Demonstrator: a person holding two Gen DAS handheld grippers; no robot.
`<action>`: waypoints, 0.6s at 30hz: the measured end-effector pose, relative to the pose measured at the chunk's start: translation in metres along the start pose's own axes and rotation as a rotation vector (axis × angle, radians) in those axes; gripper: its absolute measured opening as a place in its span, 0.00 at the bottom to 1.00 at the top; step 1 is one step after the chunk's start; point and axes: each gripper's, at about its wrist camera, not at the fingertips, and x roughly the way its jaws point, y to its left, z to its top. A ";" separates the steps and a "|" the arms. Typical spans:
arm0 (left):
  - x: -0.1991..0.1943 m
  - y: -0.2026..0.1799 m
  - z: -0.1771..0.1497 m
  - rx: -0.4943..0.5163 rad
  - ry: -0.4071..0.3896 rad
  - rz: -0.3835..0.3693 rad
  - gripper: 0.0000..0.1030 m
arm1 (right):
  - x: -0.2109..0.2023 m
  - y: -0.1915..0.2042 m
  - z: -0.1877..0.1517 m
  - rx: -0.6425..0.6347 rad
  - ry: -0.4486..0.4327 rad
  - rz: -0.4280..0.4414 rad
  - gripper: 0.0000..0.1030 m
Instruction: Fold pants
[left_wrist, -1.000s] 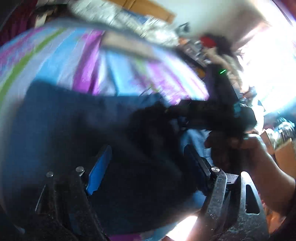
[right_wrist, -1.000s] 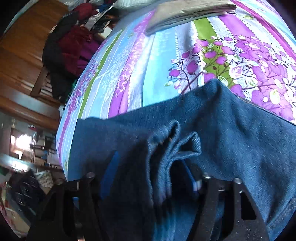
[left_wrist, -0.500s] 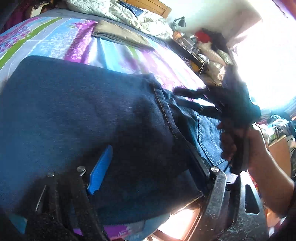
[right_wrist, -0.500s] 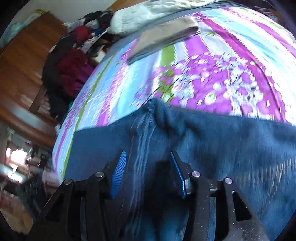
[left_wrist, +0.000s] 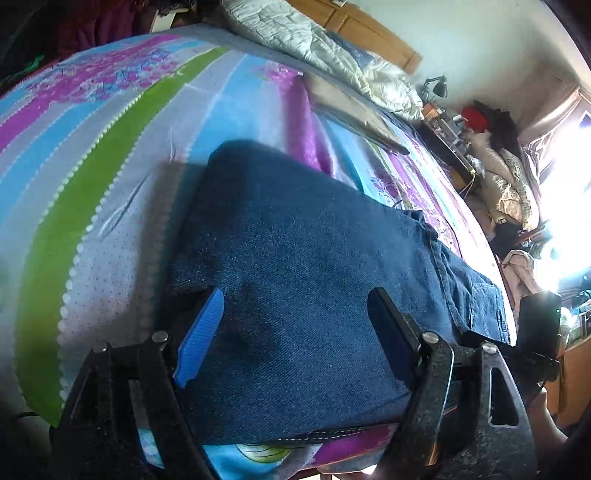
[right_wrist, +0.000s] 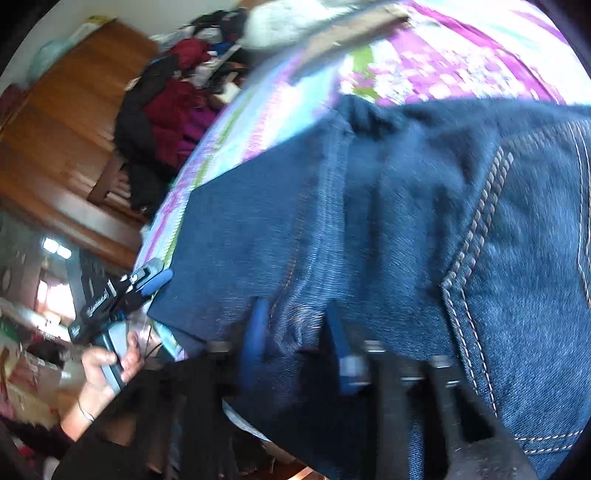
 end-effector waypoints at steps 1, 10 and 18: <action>0.001 0.003 -0.003 -0.015 -0.007 -0.003 0.78 | 0.001 0.001 -0.001 -0.005 -0.004 0.006 0.27; -0.007 -0.021 -0.008 0.095 0.003 0.068 0.80 | -0.026 0.024 -0.005 0.000 -0.083 0.072 0.21; -0.013 -0.010 -0.010 0.038 -0.007 0.029 0.80 | -0.020 -0.007 -0.021 0.103 -0.058 0.003 0.27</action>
